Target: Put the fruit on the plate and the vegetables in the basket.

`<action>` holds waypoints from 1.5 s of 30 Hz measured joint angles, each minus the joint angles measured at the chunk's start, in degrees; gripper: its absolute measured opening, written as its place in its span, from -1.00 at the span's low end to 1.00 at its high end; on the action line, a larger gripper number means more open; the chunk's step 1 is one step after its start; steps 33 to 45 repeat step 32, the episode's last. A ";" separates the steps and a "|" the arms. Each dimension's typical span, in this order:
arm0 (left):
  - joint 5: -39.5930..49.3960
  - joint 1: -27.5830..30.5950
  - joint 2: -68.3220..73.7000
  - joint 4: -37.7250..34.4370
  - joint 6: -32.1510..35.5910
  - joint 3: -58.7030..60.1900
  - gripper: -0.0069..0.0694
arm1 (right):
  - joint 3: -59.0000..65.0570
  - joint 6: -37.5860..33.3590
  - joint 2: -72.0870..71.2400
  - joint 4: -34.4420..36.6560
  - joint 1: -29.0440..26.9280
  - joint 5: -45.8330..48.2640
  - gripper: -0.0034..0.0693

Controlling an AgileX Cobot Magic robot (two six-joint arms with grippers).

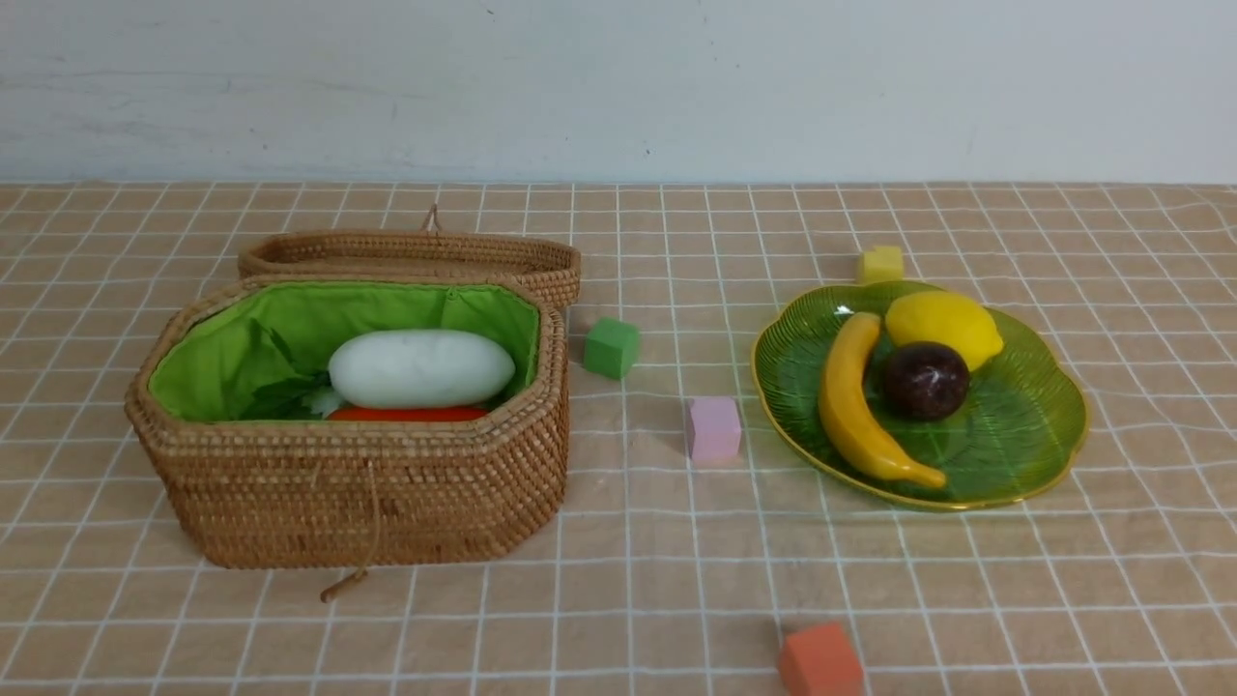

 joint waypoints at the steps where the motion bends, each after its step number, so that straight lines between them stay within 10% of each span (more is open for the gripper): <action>1: 0.00 0.00 0.00 0.00 0.00 0.00 -0.85 | 0.00 0.00 0.00 0.00 0.00 0.00 -0.79; 45: 0.00 0.00 0.00 0.06 0.00 0.00 -0.85 | 0.00 0.00 0.00 0.00 0.00 0.00 -0.68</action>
